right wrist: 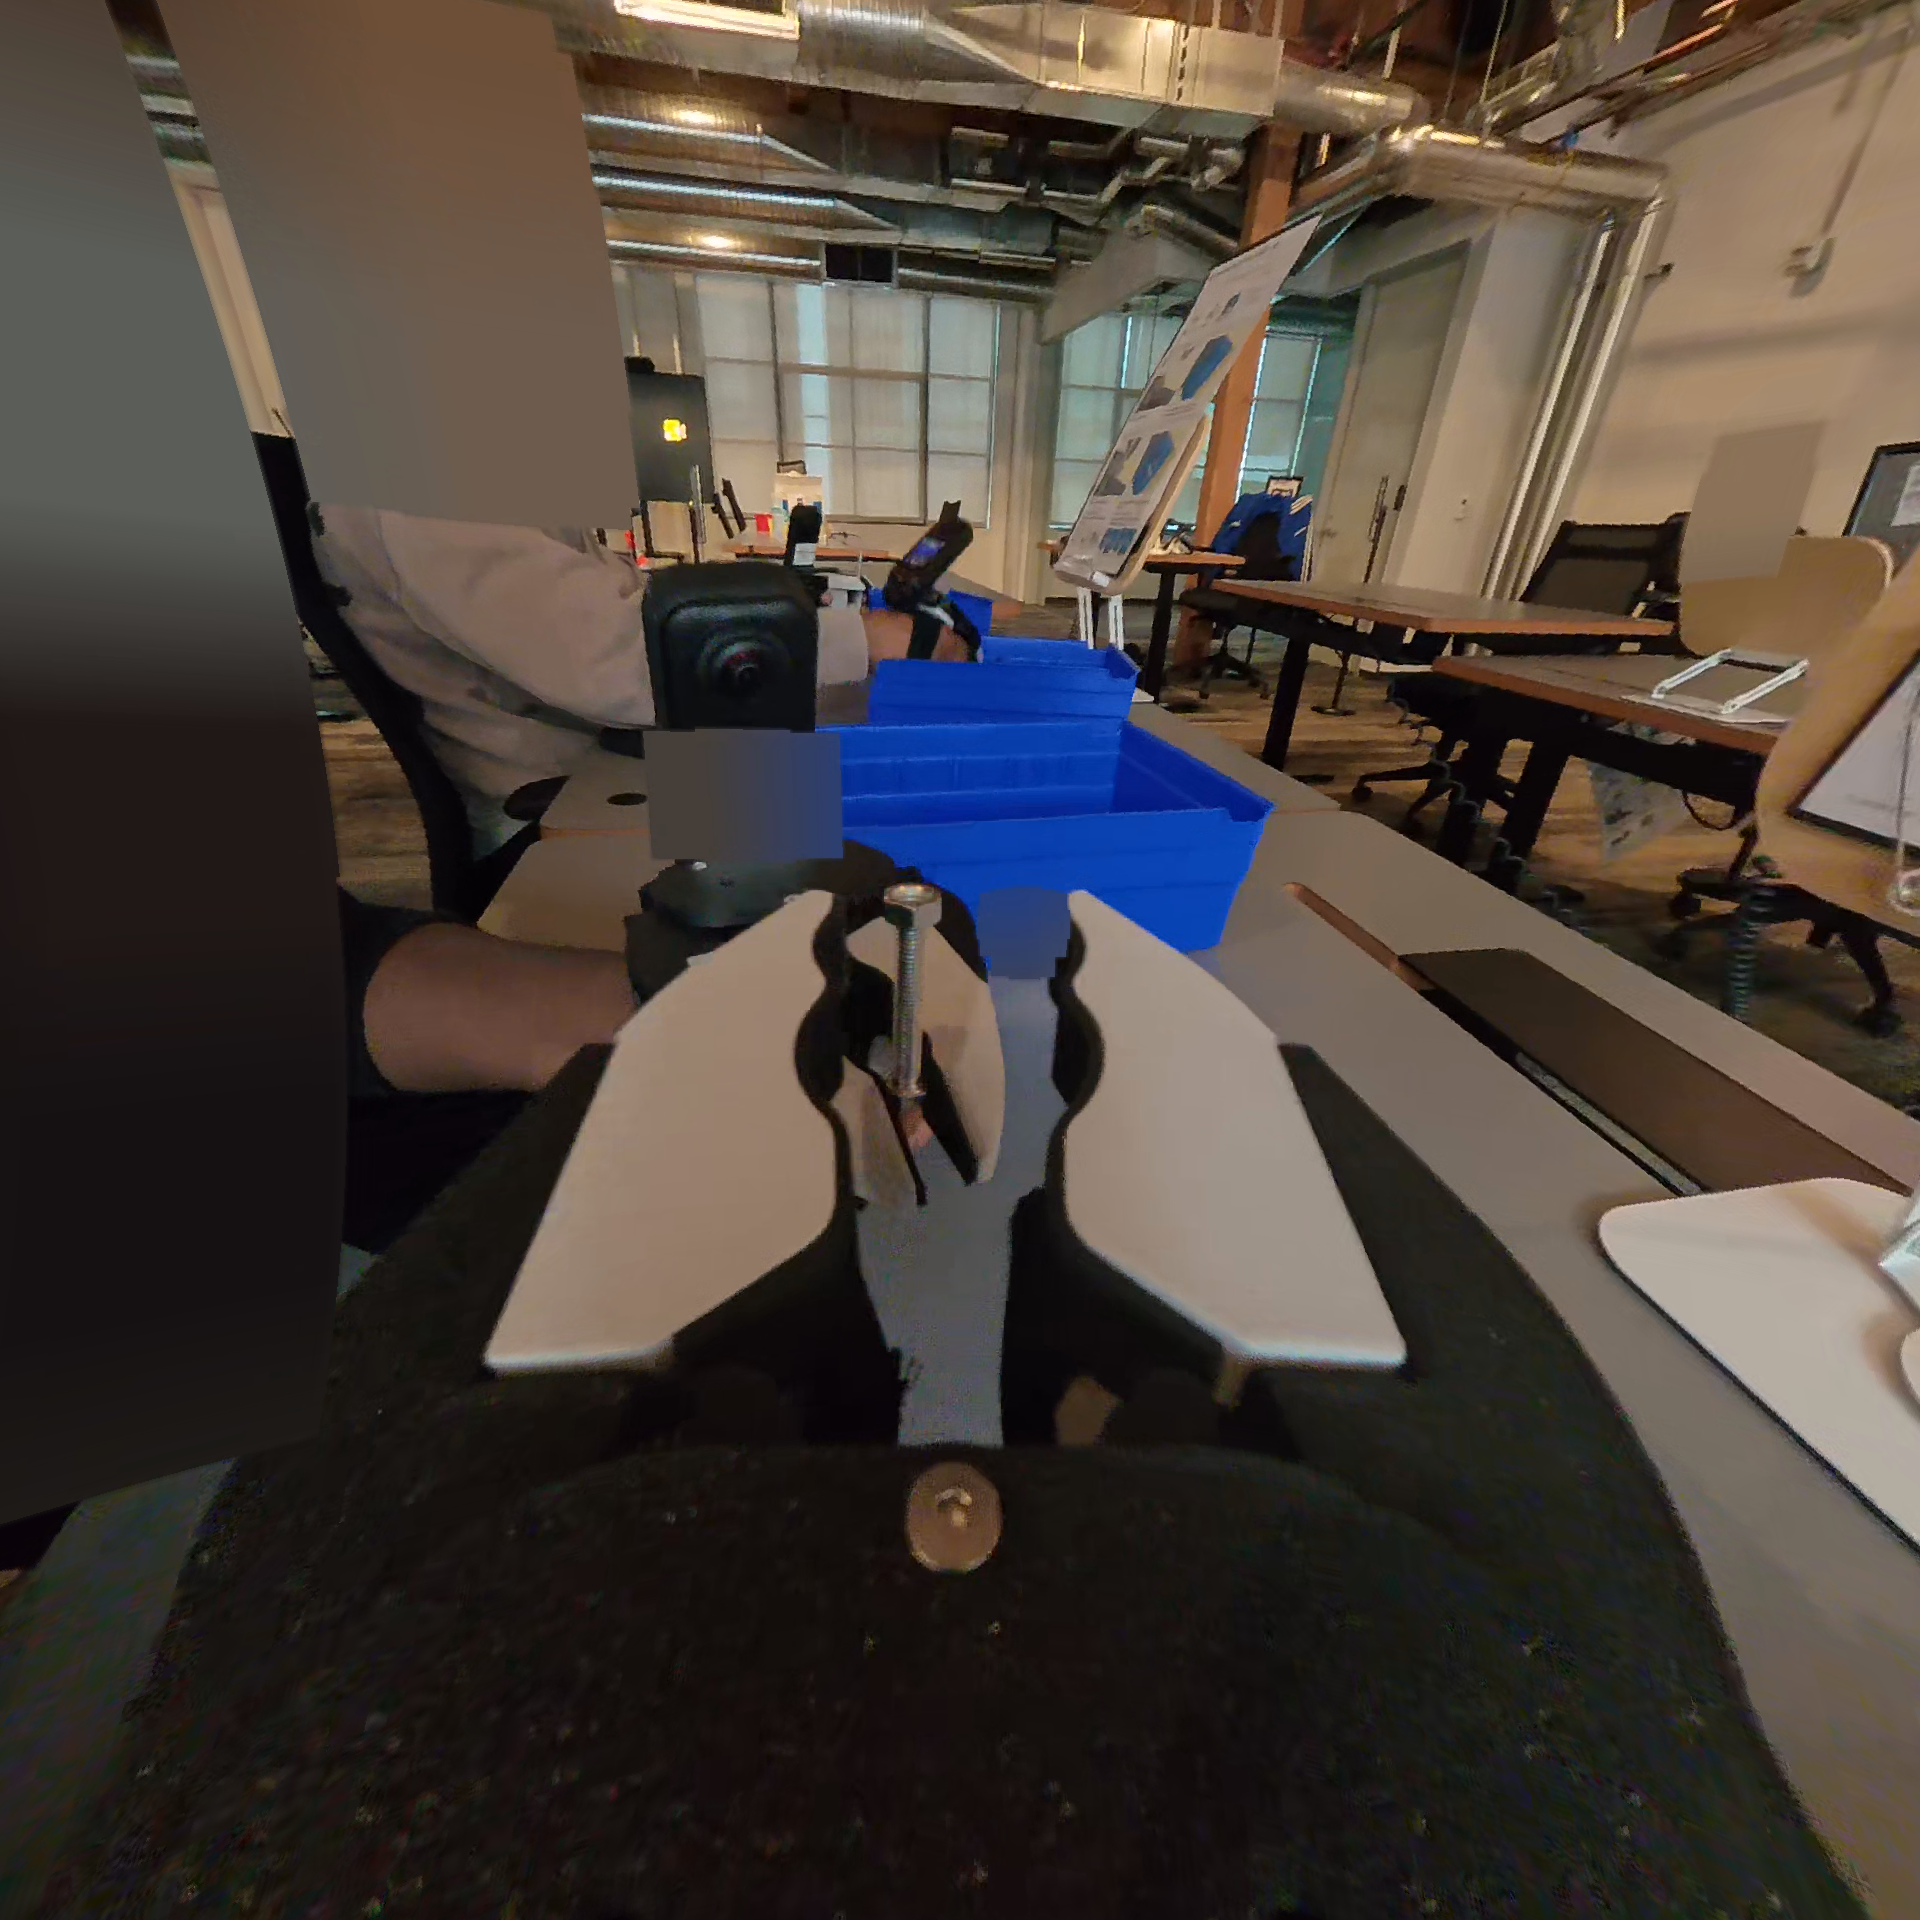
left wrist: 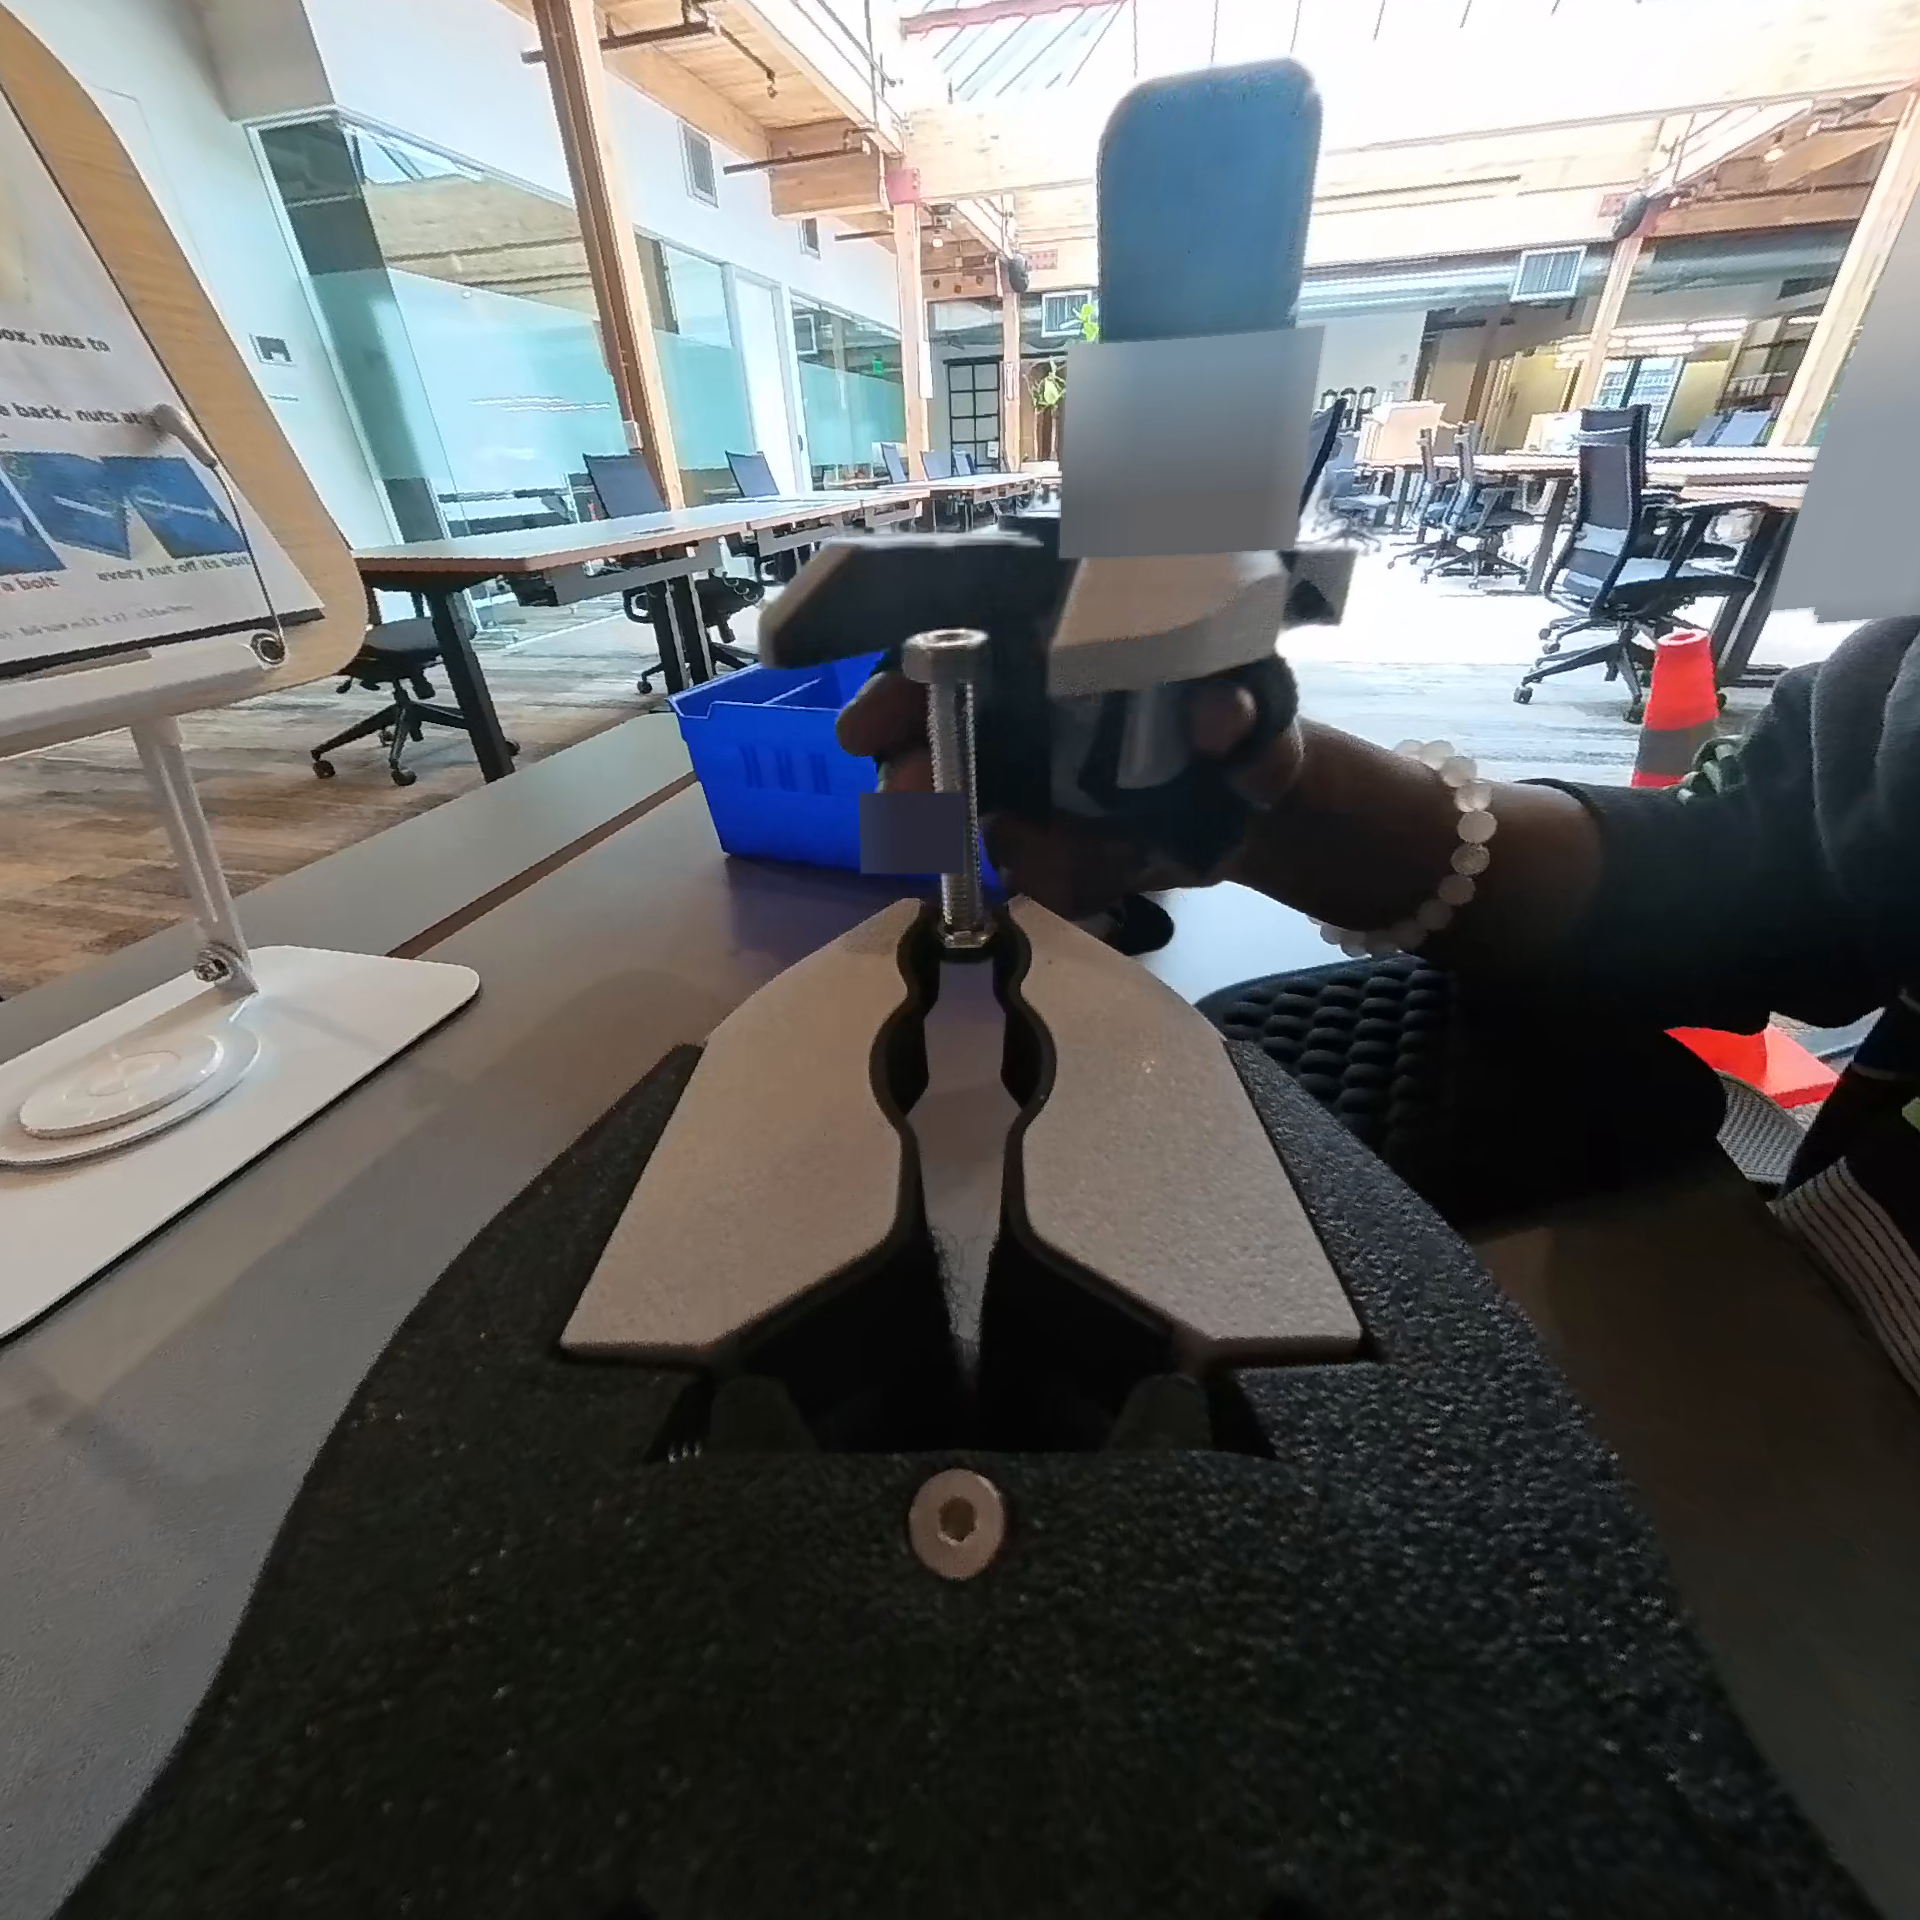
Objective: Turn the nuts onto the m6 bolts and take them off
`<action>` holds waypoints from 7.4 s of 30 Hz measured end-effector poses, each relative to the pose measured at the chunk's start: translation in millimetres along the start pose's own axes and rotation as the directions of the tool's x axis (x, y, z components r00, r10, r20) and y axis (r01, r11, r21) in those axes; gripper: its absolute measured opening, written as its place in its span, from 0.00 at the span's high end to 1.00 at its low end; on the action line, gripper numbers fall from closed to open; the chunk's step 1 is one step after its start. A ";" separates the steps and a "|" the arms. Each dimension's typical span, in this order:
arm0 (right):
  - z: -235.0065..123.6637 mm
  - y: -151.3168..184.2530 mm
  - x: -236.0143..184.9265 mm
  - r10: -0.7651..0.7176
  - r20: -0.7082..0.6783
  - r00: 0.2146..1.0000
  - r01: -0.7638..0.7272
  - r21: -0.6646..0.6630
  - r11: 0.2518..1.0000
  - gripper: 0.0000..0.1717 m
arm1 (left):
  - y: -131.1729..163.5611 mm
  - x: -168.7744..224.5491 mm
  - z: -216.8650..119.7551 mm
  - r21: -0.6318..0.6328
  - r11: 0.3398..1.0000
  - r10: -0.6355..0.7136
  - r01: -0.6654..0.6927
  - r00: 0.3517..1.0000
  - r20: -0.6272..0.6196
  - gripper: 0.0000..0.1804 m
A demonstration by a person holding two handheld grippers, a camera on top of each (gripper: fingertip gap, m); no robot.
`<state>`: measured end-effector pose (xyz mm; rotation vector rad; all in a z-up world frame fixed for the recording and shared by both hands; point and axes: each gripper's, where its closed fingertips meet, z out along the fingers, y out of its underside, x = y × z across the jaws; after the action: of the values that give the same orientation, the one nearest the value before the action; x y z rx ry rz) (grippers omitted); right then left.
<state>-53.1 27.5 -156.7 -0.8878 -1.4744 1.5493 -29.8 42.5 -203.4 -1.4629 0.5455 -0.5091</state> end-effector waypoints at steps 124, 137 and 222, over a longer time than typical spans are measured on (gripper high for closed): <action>-389.9 162.7 111.8 -0.120 -0.863 0.490 -0.777 -0.495 0.389 0.94 | -9.4 -11.9 -5.7 0.024 1.000 -0.008 0.006 0.996 0.090 0.95; -390.8 168.8 112.4 -0.123 -0.863 0.491 -0.795 -0.501 0.343 0.94 | -7.9 -10.1 -4.6 0.016 1.000 -0.008 0.007 0.997 0.080 0.95; -334.4 84.8 247.8 0.044 -0.874 0.485 -0.794 -0.418 0.442 0.97 | 6.0 -5.8 6.3 -0.091 0.994 0.069 -0.060 0.992 0.105 0.60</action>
<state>133.5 395.8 -256.3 -2.3929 -1.2075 0.4405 -30.4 51.3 -209.0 -1.5420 0.5328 -0.3563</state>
